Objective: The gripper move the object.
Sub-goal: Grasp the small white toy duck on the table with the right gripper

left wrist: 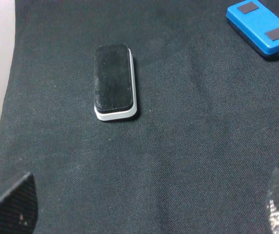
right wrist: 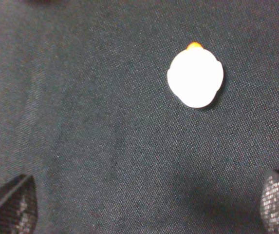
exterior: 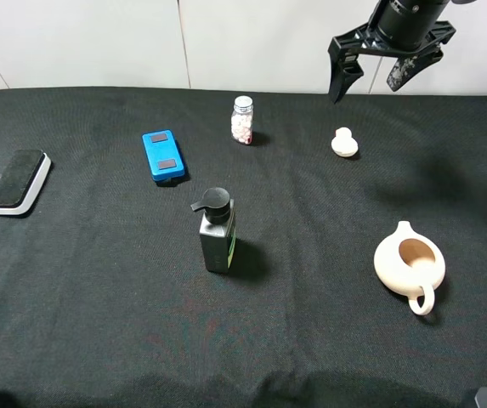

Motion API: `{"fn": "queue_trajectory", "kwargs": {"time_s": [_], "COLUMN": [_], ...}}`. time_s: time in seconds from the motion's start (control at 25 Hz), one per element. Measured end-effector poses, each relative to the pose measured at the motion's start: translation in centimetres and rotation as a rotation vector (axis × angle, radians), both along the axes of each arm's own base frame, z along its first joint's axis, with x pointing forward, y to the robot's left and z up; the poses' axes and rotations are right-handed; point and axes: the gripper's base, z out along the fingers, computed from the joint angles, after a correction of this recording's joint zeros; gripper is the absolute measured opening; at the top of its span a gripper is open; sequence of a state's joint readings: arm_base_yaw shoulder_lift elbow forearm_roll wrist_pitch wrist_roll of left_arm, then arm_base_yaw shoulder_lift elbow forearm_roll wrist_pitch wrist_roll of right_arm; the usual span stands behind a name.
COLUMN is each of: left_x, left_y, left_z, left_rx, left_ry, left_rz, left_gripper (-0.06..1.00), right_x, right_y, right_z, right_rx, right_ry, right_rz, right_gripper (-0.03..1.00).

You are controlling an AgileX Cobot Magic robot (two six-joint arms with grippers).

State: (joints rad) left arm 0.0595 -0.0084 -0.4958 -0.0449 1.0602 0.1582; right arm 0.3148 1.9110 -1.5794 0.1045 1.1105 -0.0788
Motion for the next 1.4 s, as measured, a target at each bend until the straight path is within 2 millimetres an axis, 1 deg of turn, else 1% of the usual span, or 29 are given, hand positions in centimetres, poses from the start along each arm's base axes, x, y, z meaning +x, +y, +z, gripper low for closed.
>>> {"fn": "queue_trajectory", "kwargs": {"time_s": [0.12, 0.36, 0.8, 1.16, 1.4], "left_x": [0.0, 0.0, 0.0, 0.0, 0.0], "left_y": [0.0, 0.0, 0.0, 0.0, 0.0], "left_z": [0.0, 0.0, 0.0, 0.0, 0.0], "left_rx": [0.000, 0.000, 0.000, 0.000, 0.000], "left_ry": [0.000, 0.000, 0.000, 0.000, 0.000], "left_rz": [0.000, 0.000, 0.000, 0.000, 0.000], "left_gripper": [0.99, 0.99, 0.99, 0.99, 0.99], "right_x": [0.6, 1.6, 3.4, 4.8, 5.4], "right_y": [0.2, 0.5, 0.8, 0.7, -0.3], "right_z": [-1.2, -4.4, -8.4, -10.6, -11.7], "right_rx": [-0.004, -0.021, -0.049, -0.083, -0.100], "right_ry": [0.012, 0.059, 0.049, 0.038, 0.043], "right_rz": [-0.002, -0.005, -0.005, -0.006, -0.027], "right_gripper": [0.69, 0.69, 0.69, 0.69, 0.69]}}
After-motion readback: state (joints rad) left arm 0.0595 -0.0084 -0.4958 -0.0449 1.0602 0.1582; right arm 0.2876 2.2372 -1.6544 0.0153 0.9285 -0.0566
